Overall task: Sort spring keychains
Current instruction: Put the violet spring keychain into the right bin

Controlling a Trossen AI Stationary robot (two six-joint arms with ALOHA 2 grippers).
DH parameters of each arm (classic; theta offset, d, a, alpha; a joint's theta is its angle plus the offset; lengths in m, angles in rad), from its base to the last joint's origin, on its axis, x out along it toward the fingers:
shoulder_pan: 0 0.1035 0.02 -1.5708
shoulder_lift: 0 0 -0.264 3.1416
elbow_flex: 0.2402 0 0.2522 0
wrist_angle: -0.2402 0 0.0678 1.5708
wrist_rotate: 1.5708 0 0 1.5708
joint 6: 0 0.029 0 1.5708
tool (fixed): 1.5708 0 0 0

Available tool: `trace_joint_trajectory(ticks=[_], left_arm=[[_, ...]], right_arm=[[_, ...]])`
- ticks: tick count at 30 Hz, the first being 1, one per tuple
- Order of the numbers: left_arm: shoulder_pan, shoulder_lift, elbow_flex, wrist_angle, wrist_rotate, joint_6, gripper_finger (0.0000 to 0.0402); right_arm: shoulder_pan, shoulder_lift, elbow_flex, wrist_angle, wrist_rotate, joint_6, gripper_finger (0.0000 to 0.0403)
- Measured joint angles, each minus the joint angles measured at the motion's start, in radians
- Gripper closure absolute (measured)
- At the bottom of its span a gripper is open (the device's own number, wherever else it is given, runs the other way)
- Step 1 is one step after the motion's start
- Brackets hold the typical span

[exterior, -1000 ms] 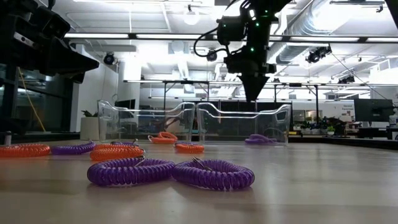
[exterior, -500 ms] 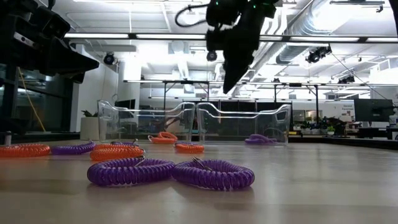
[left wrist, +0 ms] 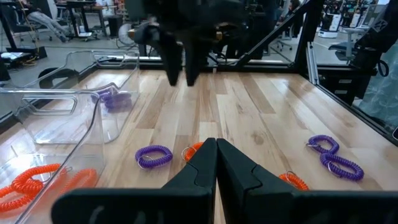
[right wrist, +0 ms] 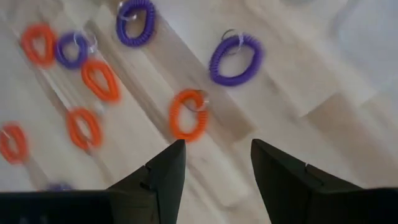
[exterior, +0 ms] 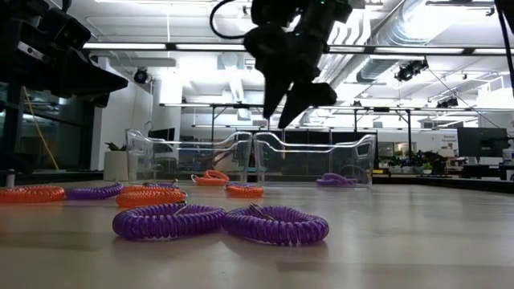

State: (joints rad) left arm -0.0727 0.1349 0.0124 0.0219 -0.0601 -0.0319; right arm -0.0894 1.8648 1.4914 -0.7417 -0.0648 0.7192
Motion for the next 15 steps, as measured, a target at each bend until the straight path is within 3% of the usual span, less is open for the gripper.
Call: trace_joint_trajectory(ticks=[7, 15], left_arm=[[0.000, 0.000, 0.000, 0.000, 0.000, 0.000, 0.0399], [0.000, 0.000, 0.000, 0.000, 0.000, 0.000, 0.0399]], right_arm=[[0.032, 0.070, 0.000, 0.103, 0.127, 0.265, 0.0226], [0.031, 0.171, 0.000, 0.134, 0.177, 0.403, 0.0226]])
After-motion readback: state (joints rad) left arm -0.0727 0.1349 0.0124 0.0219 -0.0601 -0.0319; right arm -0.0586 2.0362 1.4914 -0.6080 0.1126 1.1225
